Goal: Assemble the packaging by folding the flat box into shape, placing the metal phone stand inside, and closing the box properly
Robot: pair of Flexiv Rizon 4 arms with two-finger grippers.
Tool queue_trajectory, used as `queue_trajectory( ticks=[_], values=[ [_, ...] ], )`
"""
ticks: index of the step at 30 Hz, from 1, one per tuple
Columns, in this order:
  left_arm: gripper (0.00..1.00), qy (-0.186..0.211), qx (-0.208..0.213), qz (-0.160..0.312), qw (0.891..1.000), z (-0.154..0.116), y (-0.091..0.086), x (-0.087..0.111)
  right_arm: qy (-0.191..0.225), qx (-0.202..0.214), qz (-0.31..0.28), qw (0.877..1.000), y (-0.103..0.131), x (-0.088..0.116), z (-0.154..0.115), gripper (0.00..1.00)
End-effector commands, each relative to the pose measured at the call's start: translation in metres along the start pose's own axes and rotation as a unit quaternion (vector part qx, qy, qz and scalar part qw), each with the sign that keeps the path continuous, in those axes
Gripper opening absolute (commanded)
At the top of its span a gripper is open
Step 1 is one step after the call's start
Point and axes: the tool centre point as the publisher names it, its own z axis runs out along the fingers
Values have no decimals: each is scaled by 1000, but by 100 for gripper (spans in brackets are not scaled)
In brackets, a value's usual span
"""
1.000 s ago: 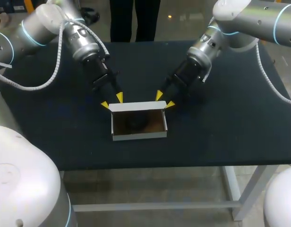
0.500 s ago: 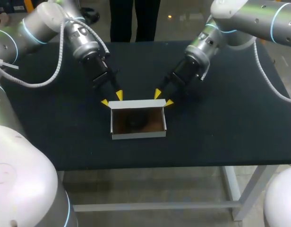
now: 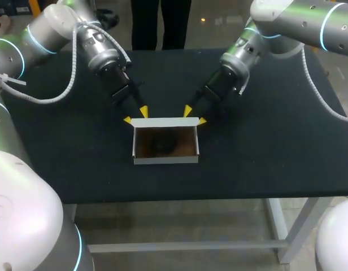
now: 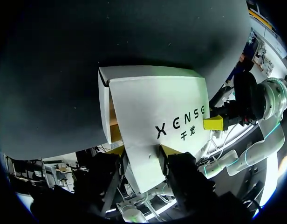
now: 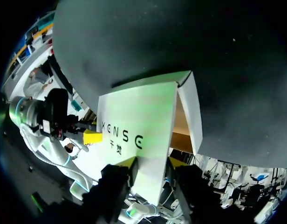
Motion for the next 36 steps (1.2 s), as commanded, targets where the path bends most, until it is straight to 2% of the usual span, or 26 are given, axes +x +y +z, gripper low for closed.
queue_trajectory(
  ticks=[1,7,11,36],
  values=[
    [43,10,-5,1,1000,1,-5,1,-3,9,0,1000,6,6,0,44],
    [42,17,-3,0,1000,0,-6,0,-4,10,1,1000,8,6,-1,44],
    [36,22,0,0,1000,-1,-5,-1,-4,10,1,1000,8,7,-1,44],
    [36,30,19,6,999,10,2,-3,-13,13,-2,1000,9,10,5,44]
  ],
)
